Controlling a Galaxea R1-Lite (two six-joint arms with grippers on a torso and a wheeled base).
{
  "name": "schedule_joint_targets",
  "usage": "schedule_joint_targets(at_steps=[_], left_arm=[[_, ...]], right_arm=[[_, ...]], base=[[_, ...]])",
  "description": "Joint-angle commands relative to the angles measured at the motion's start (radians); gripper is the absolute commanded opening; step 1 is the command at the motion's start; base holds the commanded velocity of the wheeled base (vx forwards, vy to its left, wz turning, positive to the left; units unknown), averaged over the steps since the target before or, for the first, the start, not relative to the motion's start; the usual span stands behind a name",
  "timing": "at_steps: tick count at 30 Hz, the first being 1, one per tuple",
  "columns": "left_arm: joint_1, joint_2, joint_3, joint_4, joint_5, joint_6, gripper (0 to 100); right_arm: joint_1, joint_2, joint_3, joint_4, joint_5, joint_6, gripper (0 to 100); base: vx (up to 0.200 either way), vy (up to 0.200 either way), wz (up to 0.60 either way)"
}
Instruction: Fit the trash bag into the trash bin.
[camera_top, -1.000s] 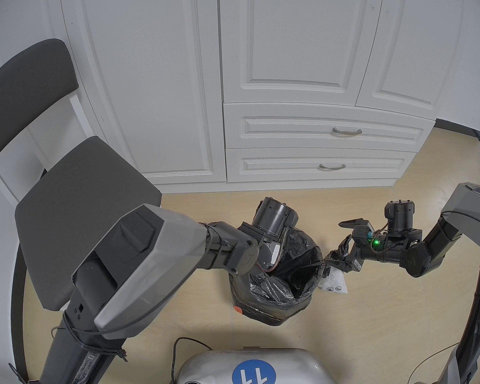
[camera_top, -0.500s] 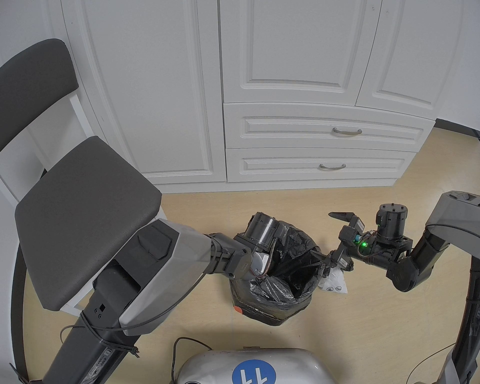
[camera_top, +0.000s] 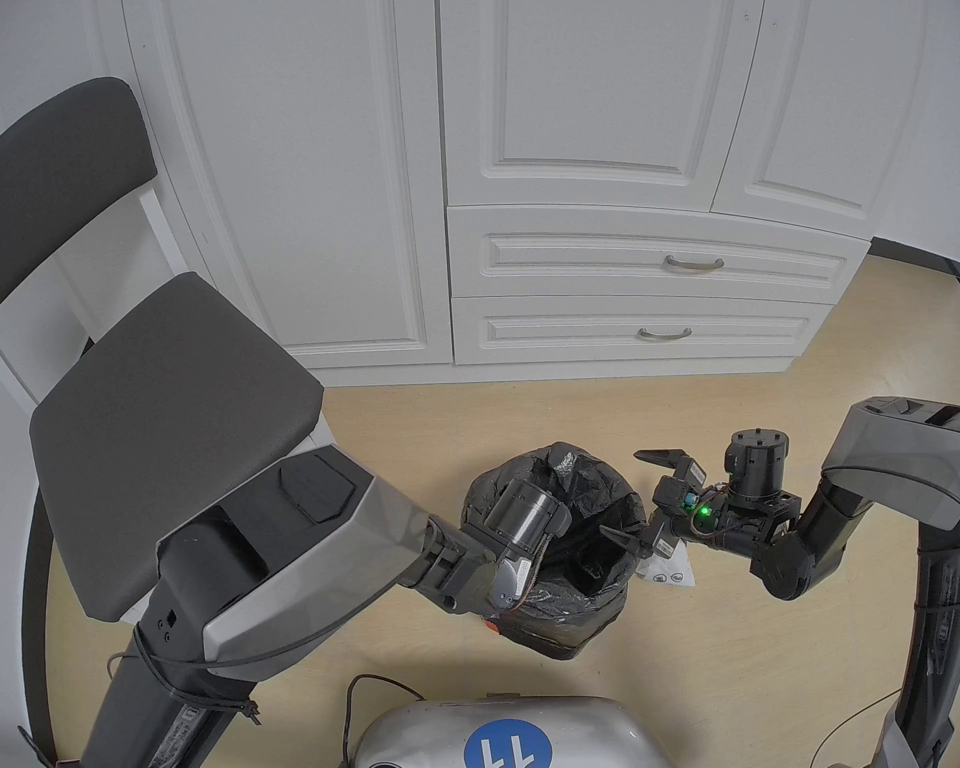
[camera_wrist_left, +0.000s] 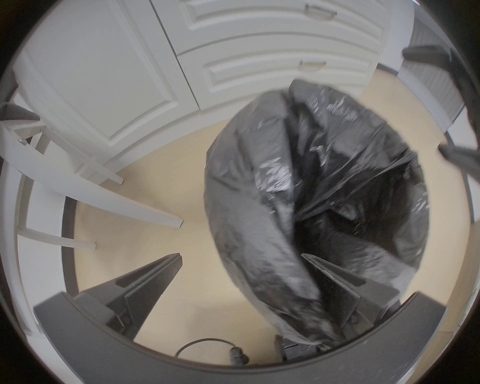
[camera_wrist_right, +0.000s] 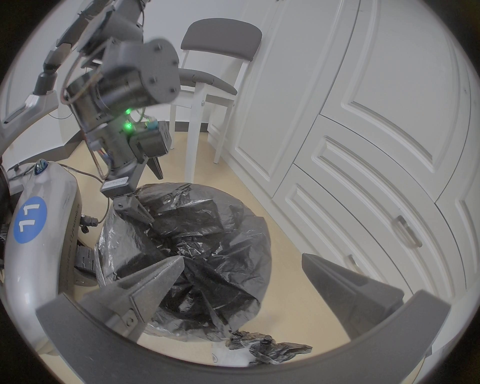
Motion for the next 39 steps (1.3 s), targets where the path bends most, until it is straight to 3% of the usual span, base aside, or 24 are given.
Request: schedule_joint_targets(at_steps=[1, 5, 12, 18, 22, 39], left_arm=[[-0.030, -0.085, 0.135, -0.129, -0.002, -0.011, 100], [-0.033, -0.107, 0.175, -0.180, -0.004, -0.009, 100], [-0.041, -0.139, 0.233, -0.195, -0.004, -0.014, 100], [-0.041, -0.141, 0.244, -0.211, -0.005, -0.012, 100], [-0.042, -0.148, 0.250, -0.212, -0.004, -0.015, 100], [-0.047, -0.151, 0.257, -0.214, -0.004, -0.009, 100]], right_arm=[[0.053, 0.043, -0.012, -0.003, -0.001, 0.053, 100], [0.084, 0.062, -0.024, -0.005, -0.003, 0.114, 100], [0.128, 0.155, -0.049, -0.088, -0.070, 0.117, 100], [0.159, 0.206, -0.029, -0.108, -0.078, 0.077, 100], [0.171, 0.228, 0.012, -0.138, -0.076, -0.013, 100], [0.243, 0.224, 0.149, -0.302, -0.076, -0.024, 100]], base=[[0.000, 0.000, 0.00], [0.000, 0.000, 0.00], [0.000, 0.000, 0.00], [0.000, 0.000, 0.00], [0.000, 0.000, 0.00], [0.000, 0.000, 0.00]])
